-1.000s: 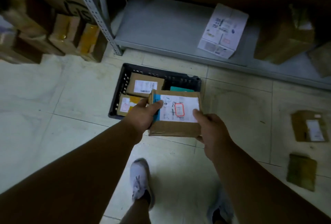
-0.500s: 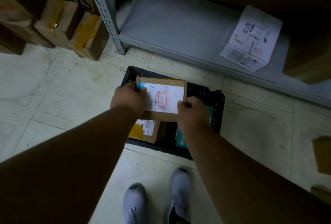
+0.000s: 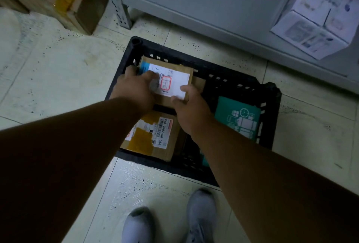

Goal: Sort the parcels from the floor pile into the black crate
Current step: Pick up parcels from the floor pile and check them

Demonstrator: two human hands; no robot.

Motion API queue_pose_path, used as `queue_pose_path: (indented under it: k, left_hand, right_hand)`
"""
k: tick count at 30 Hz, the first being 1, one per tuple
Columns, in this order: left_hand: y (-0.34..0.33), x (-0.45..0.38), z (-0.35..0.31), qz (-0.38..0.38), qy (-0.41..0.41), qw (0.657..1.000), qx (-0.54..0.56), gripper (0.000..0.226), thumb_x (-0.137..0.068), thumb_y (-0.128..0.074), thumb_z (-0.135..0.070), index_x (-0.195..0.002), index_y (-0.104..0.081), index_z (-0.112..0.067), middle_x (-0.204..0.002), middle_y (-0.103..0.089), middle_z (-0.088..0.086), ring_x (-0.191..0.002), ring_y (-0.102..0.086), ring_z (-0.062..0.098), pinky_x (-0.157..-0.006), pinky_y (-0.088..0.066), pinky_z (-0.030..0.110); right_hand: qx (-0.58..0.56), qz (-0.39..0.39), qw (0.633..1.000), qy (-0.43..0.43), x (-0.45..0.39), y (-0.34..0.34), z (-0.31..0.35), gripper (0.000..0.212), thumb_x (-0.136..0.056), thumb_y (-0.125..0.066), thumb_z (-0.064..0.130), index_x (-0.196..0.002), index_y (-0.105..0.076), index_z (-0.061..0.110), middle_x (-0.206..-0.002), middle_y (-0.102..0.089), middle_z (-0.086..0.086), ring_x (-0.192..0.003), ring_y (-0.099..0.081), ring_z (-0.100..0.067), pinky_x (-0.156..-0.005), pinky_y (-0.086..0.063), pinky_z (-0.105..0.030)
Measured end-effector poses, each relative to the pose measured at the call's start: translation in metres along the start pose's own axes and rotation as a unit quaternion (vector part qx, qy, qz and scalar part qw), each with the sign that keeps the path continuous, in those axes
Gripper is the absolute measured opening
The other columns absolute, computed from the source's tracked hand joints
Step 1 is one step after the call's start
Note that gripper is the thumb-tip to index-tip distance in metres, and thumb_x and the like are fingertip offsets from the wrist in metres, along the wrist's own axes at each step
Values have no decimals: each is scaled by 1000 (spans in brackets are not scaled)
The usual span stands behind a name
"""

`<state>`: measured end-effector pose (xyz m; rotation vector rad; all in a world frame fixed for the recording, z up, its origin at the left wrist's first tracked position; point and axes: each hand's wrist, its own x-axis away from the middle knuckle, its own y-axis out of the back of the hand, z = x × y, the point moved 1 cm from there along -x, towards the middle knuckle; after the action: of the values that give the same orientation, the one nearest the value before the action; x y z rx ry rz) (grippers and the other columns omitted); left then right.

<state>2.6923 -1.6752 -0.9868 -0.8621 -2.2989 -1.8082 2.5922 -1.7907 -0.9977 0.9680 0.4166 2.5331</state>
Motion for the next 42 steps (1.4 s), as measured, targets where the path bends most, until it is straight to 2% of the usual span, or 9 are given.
queue_pose_path:
  k: [3, 6, 8, 11, 15, 26, 30, 37, 42]
  left_hand:
    - [8, 4, 2, -12, 10, 998, -62, 53, -88, -62, -33, -137, -44, -37, -149, -29, 12, -129, -37, 38, -104, -41, 51]
    - [11, 17, 3, -4, 17, 992, -127, 57, -88, -59, -40, -140, -39, -33, -150, -28, 12, -128, -38, 36, -100, -42, 49]
    - [12, 24, -2, 13, 23, 988, -152, 60, -89, -56, -41, -144, -34, -30, -153, -24, 12, -129, -38, 36, -99, -42, 48]
    - [20, 34, -19, 29, 14, 986, -163, 66, -89, -54, -39, -147, -24, -26, -155, -22, 13, -132, -36, 37, -100, -41, 49]
    - [49, 65, -51, 20, -43, 990, -131, 62, -88, -54, -36, -144, -32, -23, -149, -35, 11, -131, -38, 36, -100, -43, 52]
    - [137, 195, -127, 10, -181, 980, -77, 55, -89, -54, -36, -139, -36, -19, -142, -43, 10, -125, -45, 29, -100, -40, 46]
    - [139, 234, -136, -10, -214, 975, -57, 51, -89, -53, -31, -135, -38, -18, -131, -49, 10, -118, -48, 28, -97, -43, 44]
    - [104, 306, -182, 0, -290, 956, -51, 57, -85, -60, -26, -136, -38, -18, -135, -46, 8, -124, -43, 27, -101, -43, 47]
    - [66, 366, -237, -19, -342, 937, -73, 49, -88, -55, -30, -133, -41, -18, -132, -49, 7, -120, -47, 27, -100, -43, 45]
  right_hand:
    - [28, 21, 999, 8, 2, -3, 0, 38, -99, -53, 36, -134, -50, 22, -132, -55, -4, -81, -45, 0, -50, -32, -5]
    - [47, 54, 997, 13, 11, -7, 3, 44, -99, -51, 37, -140, -46, 22, -136, -54, -5, -77, -47, 2, -54, -36, -10]
    - [51, 80, 995, 0, 16, -5, 12, 46, -99, -50, 38, -142, -43, 23, -136, -52, -6, -83, -54, -3, -57, -42, -16]
    - [120, 80, 989, 12, 27, 7, 32, 47, -99, -51, 33, -144, -41, 20, -135, -51, -9, -105, -60, -23, -71, -53, -28]
    - [200, -21, 978, 47, 63, 43, 61, 43, -93, -59, 27, -134, -49, 22, -130, -49, -8, -114, -53, -28, -91, -52, -45]
    - [198, -202, 959, -6, 213, 146, 104, 61, -88, -66, 36, -141, -40, 20, -140, -43, -9, -124, -46, -29, -96, -47, -51]
    - [195, -264, 944, -8, 262, 164, 88, 65, -84, -70, 36, -138, -40, 20, -138, -44, -8, -123, -45, -27, -96, -46, -46]
    - [174, -312, 933, -31, 332, 199, 25, 66, -83, -72, 34, -139, -40, 18, -142, -42, -8, -128, -43, -27, -99, -47, -45]
    - [141, -362, 920, -55, 393, 235, -42, 65, -81, -73, 35, -137, -43, 19, -143, -42, -8, -127, -45, -27, -100, -45, -48]
